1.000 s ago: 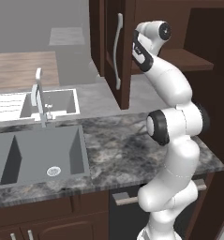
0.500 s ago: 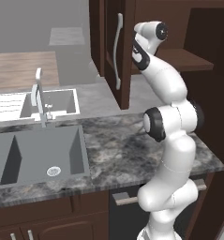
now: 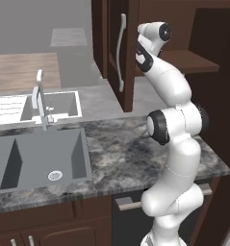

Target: The dining table condiment station is running low on condiment bottle. Refill the condiment station by opening the cabinet and taking the condiment bottle from the cabinet and placing it on the dining table.

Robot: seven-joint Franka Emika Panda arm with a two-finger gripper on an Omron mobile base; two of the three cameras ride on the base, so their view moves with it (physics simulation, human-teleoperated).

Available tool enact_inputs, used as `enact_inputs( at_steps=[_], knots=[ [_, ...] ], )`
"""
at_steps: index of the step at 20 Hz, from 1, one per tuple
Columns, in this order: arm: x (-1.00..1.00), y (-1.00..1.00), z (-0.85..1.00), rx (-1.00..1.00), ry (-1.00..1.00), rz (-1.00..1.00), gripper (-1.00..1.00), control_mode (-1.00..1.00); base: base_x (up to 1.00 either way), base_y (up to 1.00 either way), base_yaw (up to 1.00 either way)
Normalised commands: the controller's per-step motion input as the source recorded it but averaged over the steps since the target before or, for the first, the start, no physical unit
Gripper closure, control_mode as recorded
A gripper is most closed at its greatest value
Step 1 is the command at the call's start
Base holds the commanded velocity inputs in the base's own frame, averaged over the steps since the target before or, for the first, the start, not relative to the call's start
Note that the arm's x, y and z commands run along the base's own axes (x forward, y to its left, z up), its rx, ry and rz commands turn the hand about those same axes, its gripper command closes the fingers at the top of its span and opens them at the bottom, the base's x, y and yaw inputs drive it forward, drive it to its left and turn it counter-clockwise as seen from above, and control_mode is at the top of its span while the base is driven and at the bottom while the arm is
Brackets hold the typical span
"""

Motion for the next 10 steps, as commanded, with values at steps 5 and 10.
enact_inputs(
  at_steps=[5, 10],
  knots=[
    [0.00, 0.00, 0.00, 0.00, 0.00, 0.00, 1.00, -1.00, 0.00, 0.00, 0.00],
    [-0.15, 0.00, -0.02, 0.00, -0.02, 0.00, 1.00, -1.00, 0.00, 0.00, 0.00]
  ],
)
